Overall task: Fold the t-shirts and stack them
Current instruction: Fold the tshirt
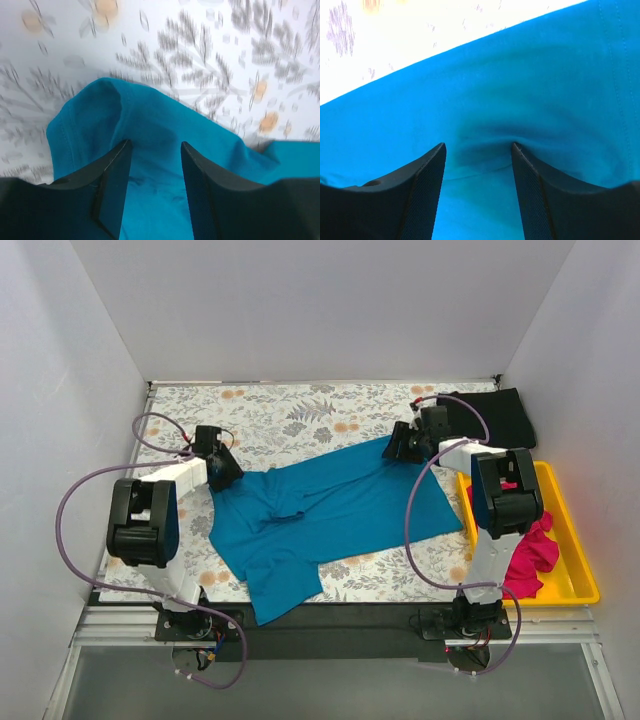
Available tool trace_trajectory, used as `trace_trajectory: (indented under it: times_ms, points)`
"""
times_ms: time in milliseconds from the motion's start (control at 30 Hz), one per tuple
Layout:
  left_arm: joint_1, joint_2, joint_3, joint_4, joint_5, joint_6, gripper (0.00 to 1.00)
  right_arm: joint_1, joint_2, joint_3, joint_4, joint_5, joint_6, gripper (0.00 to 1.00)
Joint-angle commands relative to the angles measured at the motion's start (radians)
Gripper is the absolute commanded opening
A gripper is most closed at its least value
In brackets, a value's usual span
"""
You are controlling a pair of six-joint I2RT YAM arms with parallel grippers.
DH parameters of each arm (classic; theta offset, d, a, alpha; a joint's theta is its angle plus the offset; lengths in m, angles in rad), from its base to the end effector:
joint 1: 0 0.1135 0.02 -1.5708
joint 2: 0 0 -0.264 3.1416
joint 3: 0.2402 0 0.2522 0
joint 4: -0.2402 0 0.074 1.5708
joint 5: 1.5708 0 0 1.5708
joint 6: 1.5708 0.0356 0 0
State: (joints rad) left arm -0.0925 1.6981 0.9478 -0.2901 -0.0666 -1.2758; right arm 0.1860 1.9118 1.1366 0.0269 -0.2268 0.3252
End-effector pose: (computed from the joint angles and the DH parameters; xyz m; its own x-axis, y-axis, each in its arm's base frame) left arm 0.3278 -0.0280 0.1577 -0.3058 -0.9304 -0.2020 -0.8048 0.3660 -0.4673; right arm 0.3964 0.0827 0.1598 -0.7429 0.1770 -0.6456 -0.1106 0.9187 0.3791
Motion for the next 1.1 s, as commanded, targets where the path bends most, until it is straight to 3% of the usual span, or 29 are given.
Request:
trace_trajectory:
  times_ms: [0,200,367,533,700,733,900,1067]
  points:
    - [0.053,0.089,0.071,0.009,-0.024,0.003,0.43,-0.052,0.091,0.064,0.031,0.017,0.021,0.63]
    - [0.071,0.210,0.247,0.008,0.004,0.016,0.45,-0.108,0.165,0.167,0.028,-0.025,-0.003,0.64]
    - [0.070,0.149,0.289,0.008,0.045,0.036,0.61,-0.094,0.066,0.172,0.028,-0.120,-0.028,0.66]
    - [0.048,-0.053,0.202,0.008,0.048,0.053,0.65,-0.010,-0.052,0.126,0.028,-0.169,-0.084,0.64]
    - [-0.021,-0.241,0.068,-0.017,0.105,0.084,0.64,0.185,-0.134,0.091,0.030,-0.177,-0.234,0.59]
    - [-0.051,-0.315,-0.013,-0.032,0.126,0.081,0.64,0.276,-0.138,0.089,0.027,-0.184,-0.318,0.58]
    - [-0.093,-0.400,-0.147,-0.038,0.186,0.090,0.63,0.416,-0.088,0.135,-0.010,-0.181,-0.415,0.54]
    - [-0.110,-0.382,-0.195,-0.012,0.214,0.131,0.59,0.509,-0.008,0.189,-0.024,-0.141,-0.446,0.48]
